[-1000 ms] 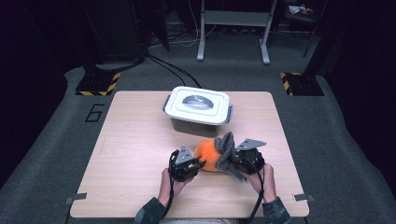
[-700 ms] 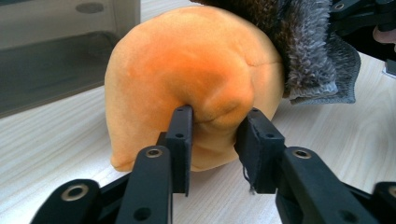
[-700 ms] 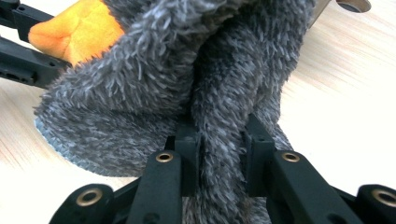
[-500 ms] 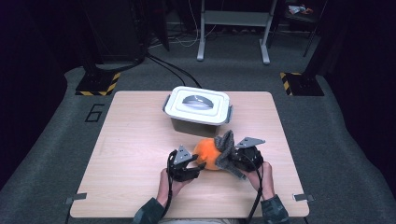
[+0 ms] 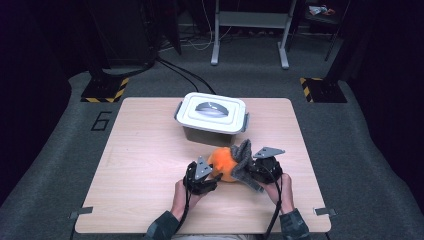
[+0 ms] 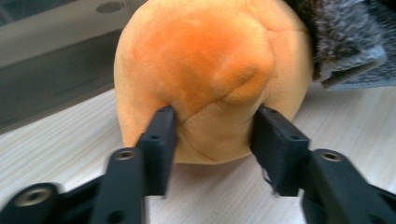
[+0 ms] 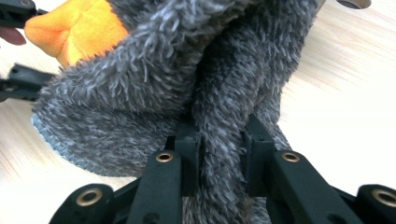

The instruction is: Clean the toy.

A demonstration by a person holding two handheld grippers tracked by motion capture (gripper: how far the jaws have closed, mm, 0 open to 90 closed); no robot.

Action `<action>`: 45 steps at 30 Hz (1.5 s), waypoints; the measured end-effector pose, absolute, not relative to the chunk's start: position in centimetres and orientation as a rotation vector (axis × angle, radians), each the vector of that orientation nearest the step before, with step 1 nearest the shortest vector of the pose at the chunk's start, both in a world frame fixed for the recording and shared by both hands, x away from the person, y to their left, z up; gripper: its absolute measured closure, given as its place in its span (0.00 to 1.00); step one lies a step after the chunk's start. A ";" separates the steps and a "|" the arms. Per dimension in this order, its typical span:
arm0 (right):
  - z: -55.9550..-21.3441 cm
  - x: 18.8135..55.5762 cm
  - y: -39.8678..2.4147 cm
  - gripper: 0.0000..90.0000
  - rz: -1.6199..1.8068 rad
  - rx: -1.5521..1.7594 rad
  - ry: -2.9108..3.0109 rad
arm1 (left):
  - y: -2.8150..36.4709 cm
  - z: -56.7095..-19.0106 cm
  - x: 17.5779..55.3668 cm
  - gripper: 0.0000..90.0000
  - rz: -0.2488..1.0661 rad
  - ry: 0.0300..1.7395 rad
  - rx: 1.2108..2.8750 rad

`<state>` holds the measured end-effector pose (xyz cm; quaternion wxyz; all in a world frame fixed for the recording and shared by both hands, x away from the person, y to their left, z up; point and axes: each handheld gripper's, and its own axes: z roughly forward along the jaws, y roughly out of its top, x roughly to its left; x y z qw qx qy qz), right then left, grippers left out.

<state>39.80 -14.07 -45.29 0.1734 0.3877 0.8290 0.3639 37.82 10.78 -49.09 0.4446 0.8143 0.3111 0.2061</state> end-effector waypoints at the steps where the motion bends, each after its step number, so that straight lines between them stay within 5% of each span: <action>1: -45.3 39.8 -14.1 0.81 1.035 1.103 2.349 | 10.8 -49.1 37.8 0.65 0.507 0.772 2.013; 11: -45.0 39.4 -14.4 0.81 1.074 1.109 2.326 | 11.3 -49.0 37.8 0.88 0.462 0.782 1.988; 29: -42.5 38.1 -12.0 0.80 1.101 0.985 2.346 | 11.7 -47.5 37.1 0.91 0.320 0.839 1.948; 34: -43.1 39.2 -11.9 0.81 1.091 1.014 2.355 | 11.7 -47.7 37.4 0.85 0.373 0.803 1.977; 41: -43.4 39.8 -12.0 0.81 1.088 1.024 2.362 | 11.1 -47.6 37.3 0.53 0.539 0.761 2.022; 45: -43.5 39.9 -12.0 0.81 1.094 1.019 2.365 | 10.9 -47.9 37.5 0.58 0.550 0.728 2.026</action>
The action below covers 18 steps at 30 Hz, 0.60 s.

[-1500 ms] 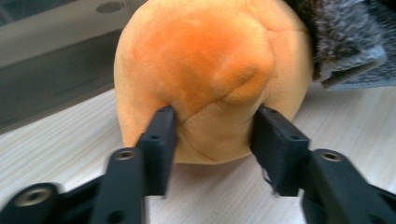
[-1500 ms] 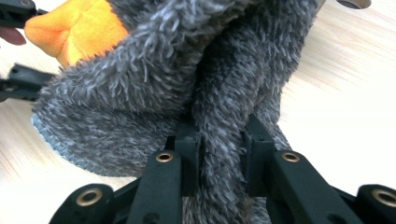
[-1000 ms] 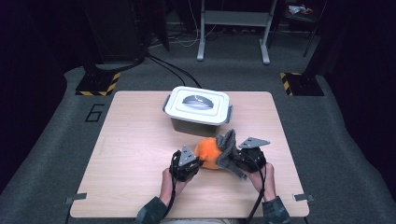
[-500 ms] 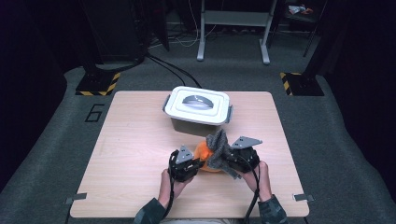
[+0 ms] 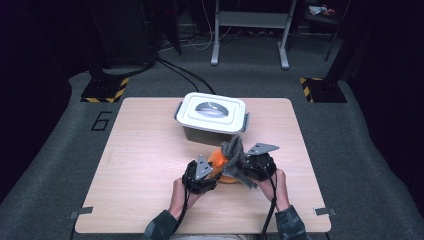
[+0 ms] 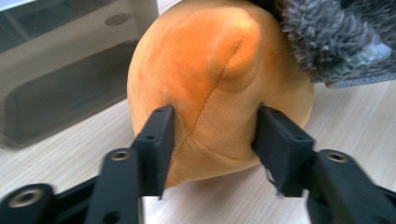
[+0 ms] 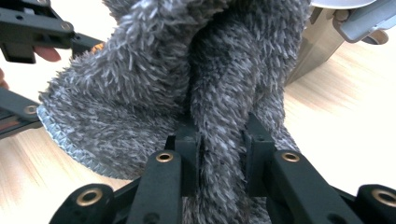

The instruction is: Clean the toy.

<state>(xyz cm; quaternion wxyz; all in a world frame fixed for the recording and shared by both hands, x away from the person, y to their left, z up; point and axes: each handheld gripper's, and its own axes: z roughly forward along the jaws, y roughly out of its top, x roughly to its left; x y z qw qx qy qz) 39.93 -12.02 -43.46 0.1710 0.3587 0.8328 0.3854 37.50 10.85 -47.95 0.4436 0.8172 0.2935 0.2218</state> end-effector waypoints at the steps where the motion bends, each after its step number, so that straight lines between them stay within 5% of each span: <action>1: -43.5 40.0 -12.0 0.81 1.093 1.020 2.362 | 10.9 -48.0 37.5 0.63 0.553 0.719 2.035; 6: -43.1 39.9 -12.2 0.81 1.107 1.020 2.349 | 10.9 -48.1 37.7 0.82 0.537 0.741 2.018; 18: -42.6 39.1 -10.3 0.81 1.072 0.910 2.353 | 11.2 -48.5 38.1 0.88 0.456 0.792 1.996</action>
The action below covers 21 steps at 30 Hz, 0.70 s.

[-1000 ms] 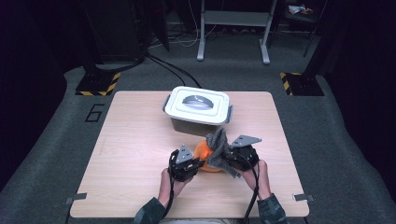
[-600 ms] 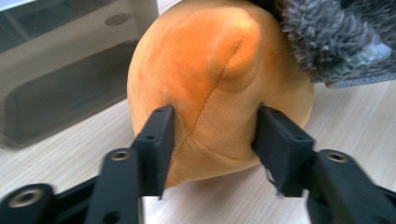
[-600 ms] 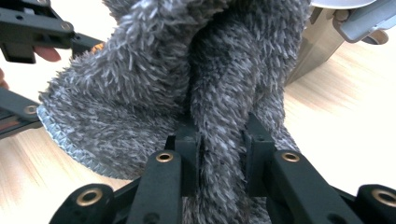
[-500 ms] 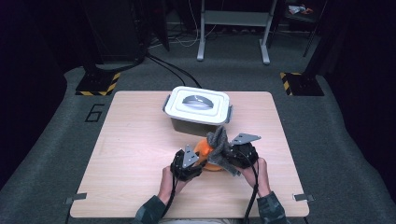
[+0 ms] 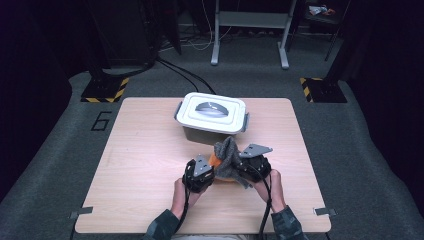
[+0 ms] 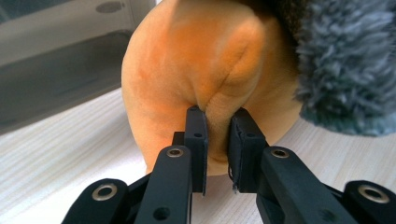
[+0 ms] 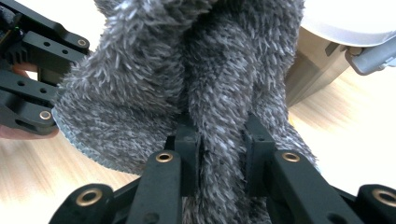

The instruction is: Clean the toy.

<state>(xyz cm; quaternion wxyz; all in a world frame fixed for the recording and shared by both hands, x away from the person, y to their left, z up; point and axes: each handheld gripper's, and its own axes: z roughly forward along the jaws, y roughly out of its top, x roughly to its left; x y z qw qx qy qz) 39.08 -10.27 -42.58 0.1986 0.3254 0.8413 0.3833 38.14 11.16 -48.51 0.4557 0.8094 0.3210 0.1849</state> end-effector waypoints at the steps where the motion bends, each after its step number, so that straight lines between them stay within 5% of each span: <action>1: -42.6 39.1 -10.4 0.81 1.078 0.911 2.350 | 11.2 -48.5 38.2 0.88 0.451 0.795 1.990; 21: -46.6 40.3 -15.2 0.81 0.975 1.168 2.356 | 11.5 -48.7 38.3 0.88 0.423 0.807 1.975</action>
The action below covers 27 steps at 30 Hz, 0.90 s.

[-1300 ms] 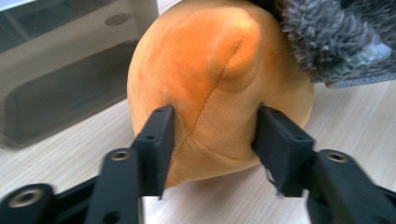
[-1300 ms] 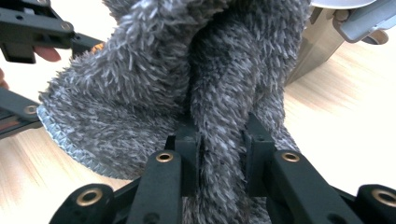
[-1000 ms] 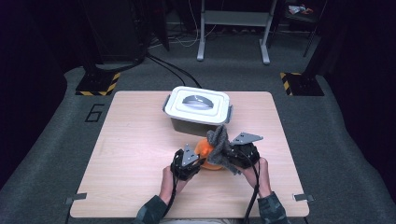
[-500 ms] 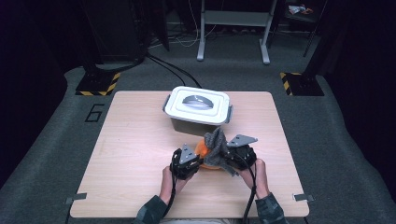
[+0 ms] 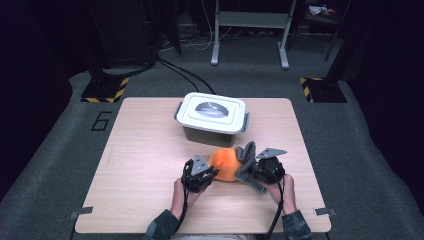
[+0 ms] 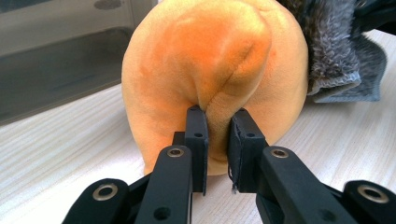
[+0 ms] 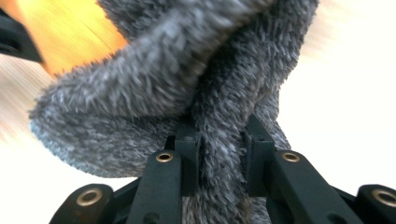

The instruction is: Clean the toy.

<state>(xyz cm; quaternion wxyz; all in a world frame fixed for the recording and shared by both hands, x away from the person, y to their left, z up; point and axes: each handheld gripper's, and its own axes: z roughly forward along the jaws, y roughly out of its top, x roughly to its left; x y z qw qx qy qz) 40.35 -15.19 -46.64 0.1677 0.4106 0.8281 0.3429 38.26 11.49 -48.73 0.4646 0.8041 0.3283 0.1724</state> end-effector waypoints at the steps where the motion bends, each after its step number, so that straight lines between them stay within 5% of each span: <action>1: -46.9 40.5 -15.3 0.81 0.973 1.180 2.351 | 11.5 -48.7 38.3 0.88 0.422 0.807 1.975; 12: -49.7 41.8 -16.4 0.80 0.920 1.291 2.392 | 11.8 -48.9 38.1 0.88 0.414 0.786 1.957; 19: -46.5 40.3 -17.1 0.80 1.023 1.240 2.354 | 11.8 -48.9 38.0 0.88 0.414 0.785 1.958; 27: -42.6 38.8 -13.1 0.80 1.102 1.022 2.354 | 11.7 -48.9 38.0 0.88 0.415 0.786 1.956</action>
